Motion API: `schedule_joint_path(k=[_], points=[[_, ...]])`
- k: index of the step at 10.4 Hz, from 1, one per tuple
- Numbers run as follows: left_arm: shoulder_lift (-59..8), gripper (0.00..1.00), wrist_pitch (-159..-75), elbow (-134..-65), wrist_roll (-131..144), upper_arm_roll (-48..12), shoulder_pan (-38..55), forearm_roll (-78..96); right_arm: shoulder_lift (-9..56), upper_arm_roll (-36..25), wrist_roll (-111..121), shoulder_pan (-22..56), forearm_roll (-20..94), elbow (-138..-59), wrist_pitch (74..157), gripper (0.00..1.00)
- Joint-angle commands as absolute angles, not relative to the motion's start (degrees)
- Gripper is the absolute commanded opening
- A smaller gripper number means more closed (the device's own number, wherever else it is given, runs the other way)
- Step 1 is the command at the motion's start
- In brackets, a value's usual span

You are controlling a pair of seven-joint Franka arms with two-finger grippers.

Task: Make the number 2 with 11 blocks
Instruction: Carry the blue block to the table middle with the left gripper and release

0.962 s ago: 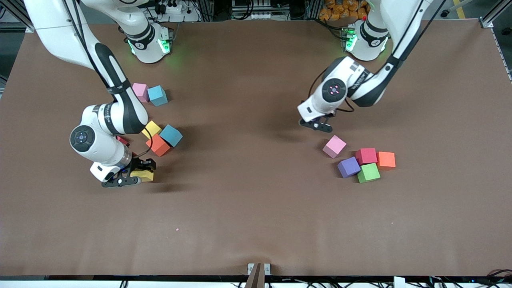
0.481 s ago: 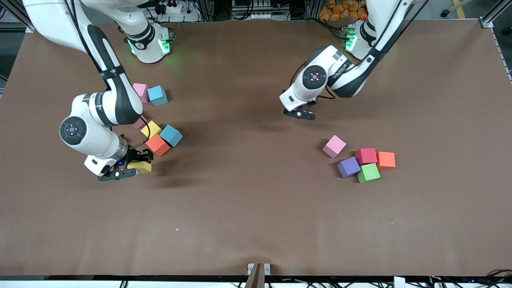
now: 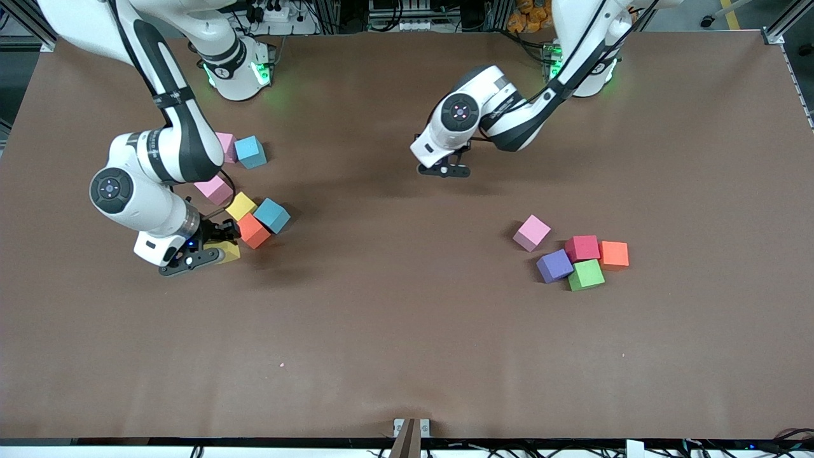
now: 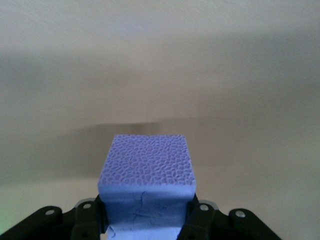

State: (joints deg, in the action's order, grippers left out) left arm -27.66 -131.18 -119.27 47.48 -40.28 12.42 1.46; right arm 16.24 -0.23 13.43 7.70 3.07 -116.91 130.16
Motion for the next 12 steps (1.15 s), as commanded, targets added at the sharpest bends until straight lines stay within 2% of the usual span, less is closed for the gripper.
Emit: schedule_joint_path(k=[1, 5, 12], points=[[-31.7, 0.36, -130.3, -115.7, 50.3, -39.0, 15.1, 2.4, 13.5, -0.3, 14.7, 7.9, 3.3, -118.8, 129.2, 0.57], [-34.2, 0.36, -130.3, -112.3, 53.4, -36.0, 20.2, 2.4, 13.4, -0.4, 14.2, 7.3, 3.3, -118.8, 126.1, 0.57], [-37.3, 0.4, -130.4, -110.7, 54.0, -35.6, 23.1, 1.3, 11.8, -0.6, 14.7, 7.3, 3.3, -120.7, 125.1, 0.57]])
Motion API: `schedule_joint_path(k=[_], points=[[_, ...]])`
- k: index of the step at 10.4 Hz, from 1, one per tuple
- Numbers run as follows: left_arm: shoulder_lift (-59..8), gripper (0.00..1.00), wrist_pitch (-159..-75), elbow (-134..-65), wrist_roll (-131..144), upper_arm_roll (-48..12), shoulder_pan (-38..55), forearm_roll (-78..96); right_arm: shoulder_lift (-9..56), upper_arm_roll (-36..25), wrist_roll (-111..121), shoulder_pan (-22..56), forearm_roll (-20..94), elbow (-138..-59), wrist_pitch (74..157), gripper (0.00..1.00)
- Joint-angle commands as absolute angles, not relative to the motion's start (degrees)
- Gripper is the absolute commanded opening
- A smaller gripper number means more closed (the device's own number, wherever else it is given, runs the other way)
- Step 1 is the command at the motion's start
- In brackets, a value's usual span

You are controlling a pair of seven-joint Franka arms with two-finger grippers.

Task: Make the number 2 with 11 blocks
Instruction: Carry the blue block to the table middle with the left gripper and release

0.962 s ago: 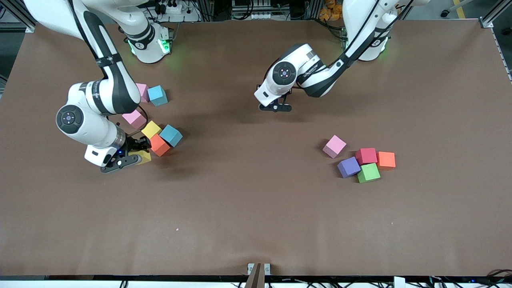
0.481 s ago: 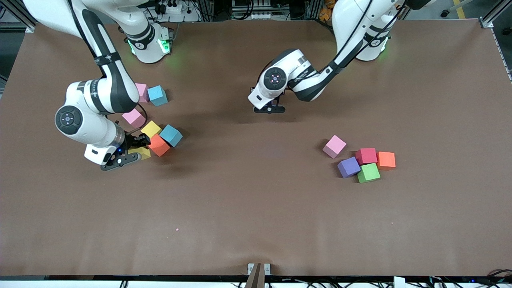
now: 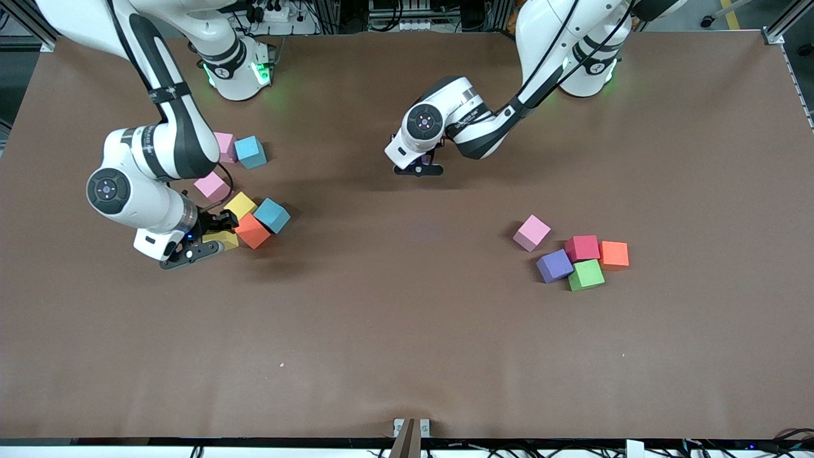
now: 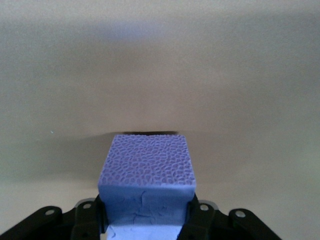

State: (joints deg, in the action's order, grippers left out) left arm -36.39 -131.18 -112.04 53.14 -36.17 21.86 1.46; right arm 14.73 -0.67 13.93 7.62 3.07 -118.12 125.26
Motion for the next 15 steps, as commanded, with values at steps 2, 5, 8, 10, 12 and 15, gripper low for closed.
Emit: schedule_joint_path(k=[2, 5, 8, 10, 12, 15], points=[[-37.8, 0.4, -130.6, -110.8, 53.9, -35.3, 23.2, 1.2, 11.7, -0.6, 14.7, 7.3, 3.3, -120.9, 125.2, 0.57], [-37.9, 0.45, -130.6, -110.7, 53.5, -35.3, 23.6, 0.7, 11.7, -0.6, 14.9, 7.3, 3.3, -120.9, 125.2, 0.57], [-37.4, 1.0, -130.6, -110.7, 53.5, -35.3, 23.5, -1.7, 11.7, -0.6, 14.9, 7.4, 3.3, -120.8, 125.2, 0.57], [-35.3, 1.0, -130.3, -110.7, 53.8, -35.4, 23.1, -1.8, 11.7, -0.6, 14.9, 7.5, 3.3, -120.8, 125.2, 0.57], [-32.7, 1.0, -130.1, -110.7, 53.5, -35.4, 22.6, -1.8, 11.6, -0.5, 14.9, 7.9, 3.1, -120.8, 124.9, 0.57], [-30.4, 1.0, -129.6, -110.7, 51.5, -35.3, 18.5, -1.8, 11.3, -0.1, 17.4, 9.0, 3.1, -120.8, 124.4, 0.57]])
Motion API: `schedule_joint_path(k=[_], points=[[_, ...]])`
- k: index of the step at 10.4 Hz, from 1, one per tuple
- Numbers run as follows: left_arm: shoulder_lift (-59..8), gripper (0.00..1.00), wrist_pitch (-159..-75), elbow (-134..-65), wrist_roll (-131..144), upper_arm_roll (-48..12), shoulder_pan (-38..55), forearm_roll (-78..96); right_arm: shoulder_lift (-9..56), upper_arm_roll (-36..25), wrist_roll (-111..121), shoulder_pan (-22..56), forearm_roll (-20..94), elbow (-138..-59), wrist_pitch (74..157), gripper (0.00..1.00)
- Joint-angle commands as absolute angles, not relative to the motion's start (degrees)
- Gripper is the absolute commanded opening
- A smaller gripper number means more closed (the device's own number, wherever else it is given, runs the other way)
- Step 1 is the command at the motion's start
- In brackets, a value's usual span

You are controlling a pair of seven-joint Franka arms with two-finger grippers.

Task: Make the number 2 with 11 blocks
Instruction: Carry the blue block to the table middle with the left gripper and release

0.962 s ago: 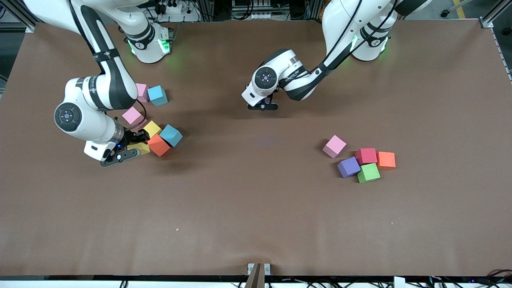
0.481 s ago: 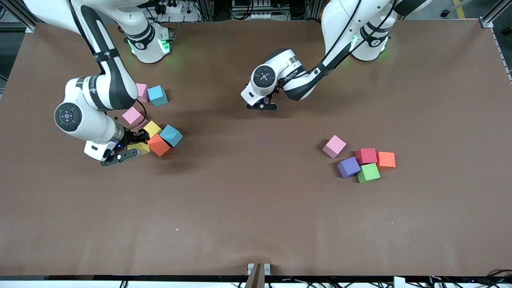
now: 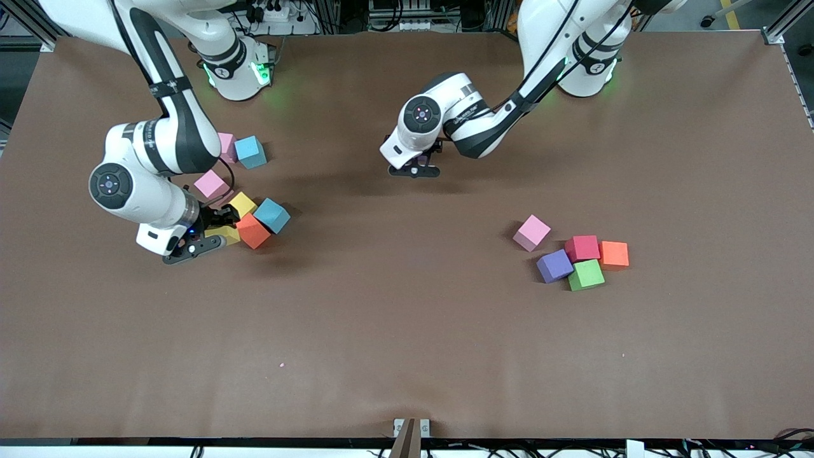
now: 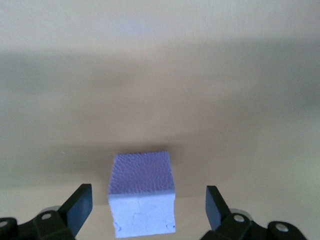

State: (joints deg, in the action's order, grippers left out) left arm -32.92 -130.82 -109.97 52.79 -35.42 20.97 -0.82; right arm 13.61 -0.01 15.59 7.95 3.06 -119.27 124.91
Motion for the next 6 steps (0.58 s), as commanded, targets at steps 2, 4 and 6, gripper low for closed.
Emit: schedule_joint_path(k=[2, 4, 6], points=[[-29.0, 1.0, -128.7, -110.0, 51.4, -35.2, 13.5, -1.7, 11.3, -0.1, 21.2, 9.8, 3.1, -120.8, 124.6, 0.57], [-29.0, 1.0, -121.2, -104.7, 51.6, -34.0, 10.3, -1.8, 10.6, -0.1, 23.5, 12.7, 3.1, -120.7, 124.5, 0.57], [-29.2, 1.0, -116.5, -100.6, 51.3, -32.0, 8.5, -2.6, 10.8, 0.5, 23.6, 16.5, 2.9, -120.5, 124.5, 0.57]])
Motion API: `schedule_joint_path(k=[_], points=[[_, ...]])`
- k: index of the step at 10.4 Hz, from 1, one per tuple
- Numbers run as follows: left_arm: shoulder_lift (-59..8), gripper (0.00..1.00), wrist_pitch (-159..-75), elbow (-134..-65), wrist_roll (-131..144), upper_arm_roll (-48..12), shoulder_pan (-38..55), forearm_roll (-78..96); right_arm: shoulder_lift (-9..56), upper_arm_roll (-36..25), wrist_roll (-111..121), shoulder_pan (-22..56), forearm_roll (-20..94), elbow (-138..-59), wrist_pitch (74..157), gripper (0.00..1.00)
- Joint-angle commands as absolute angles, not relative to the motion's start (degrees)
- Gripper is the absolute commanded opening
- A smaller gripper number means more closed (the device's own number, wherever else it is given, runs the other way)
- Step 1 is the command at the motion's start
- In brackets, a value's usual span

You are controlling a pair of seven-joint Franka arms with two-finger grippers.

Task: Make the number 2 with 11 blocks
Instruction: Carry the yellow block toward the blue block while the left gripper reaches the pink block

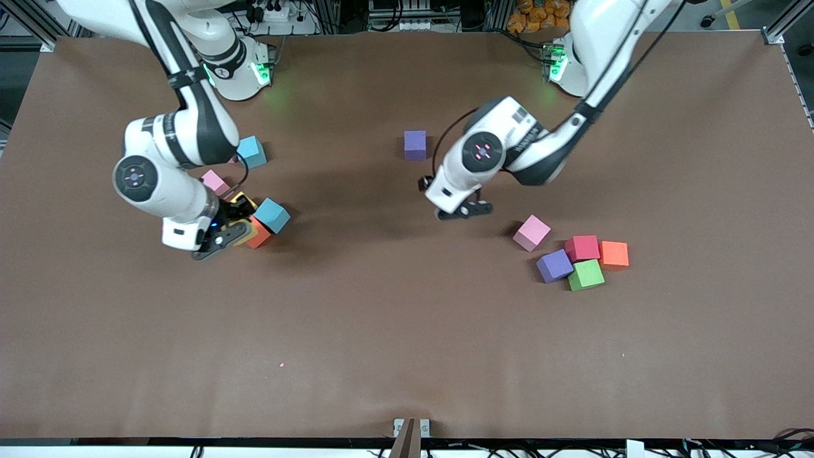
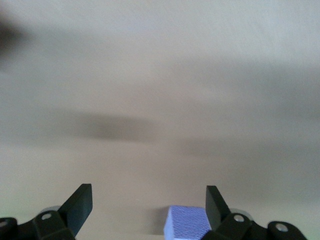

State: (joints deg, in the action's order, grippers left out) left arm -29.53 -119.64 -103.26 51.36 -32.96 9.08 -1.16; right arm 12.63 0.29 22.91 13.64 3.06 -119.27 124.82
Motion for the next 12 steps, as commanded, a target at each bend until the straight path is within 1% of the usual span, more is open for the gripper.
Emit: schedule_joint_path(k=[1, 3, 4, 5, 6, 8, 10, 12], points=[[-29.0, 1.0, -116.4, -100.3, 51.3, -31.4, 7.7, -2.6, 10.8, 1.7, 23.6, 17.9, 2.8, -120.5, 124.6, 0.57], [-28.4, 1.0, -116.3, -99.9, 51.9, -31.1, 3.2, -2.6, 10.8, 4.8, 24.5, 20.3, 2.4, -120.3, 125.1, 0.57], [-27.9, 1.0, -116.3, -99.9, 51.9, -31.1, 1.1, -2.6, 10.9, 6.5, 25.7, 21.1, 0.0, -120.2, 125.7, 0.57], [-26.7, 1.0, -116.2, -100.0, 52.6, -31.1, -0.9, -2.6, 10.9, 9.1, 26.8, 22.1, -5.2, -120.4, 126.9, 0.57], [-26.1, 1.0, -115.6, -100.1, 55.1, -31.0, -1.4, -2.6, 11.3, 11.3, 26.6, 22.9, -7.8, -120.6, 127.0, 0.57], [-26.1, 1.0, -115.5, -99.9, 58.5, -28.8, -1.5, -2.7, 12.5, 11.7, 27.0, 27.7, -7.8, -120.8, 128.6, 0.56], [-26.6, 1.0, -115.6, -100.1, 62.6, -27.8, -1.1, -3.3, 15.4, 13.4, 33.8, 28.2, -7.8, -120.8, 133.3, 0.56], [-27.0, 1.0, -115.6, -100.6, 68.8, -27.8, -1.2, -6.4, 16.1, 13.7, 36.0, 30.6, -7.8, -121.3, 135.0, 0.56]])
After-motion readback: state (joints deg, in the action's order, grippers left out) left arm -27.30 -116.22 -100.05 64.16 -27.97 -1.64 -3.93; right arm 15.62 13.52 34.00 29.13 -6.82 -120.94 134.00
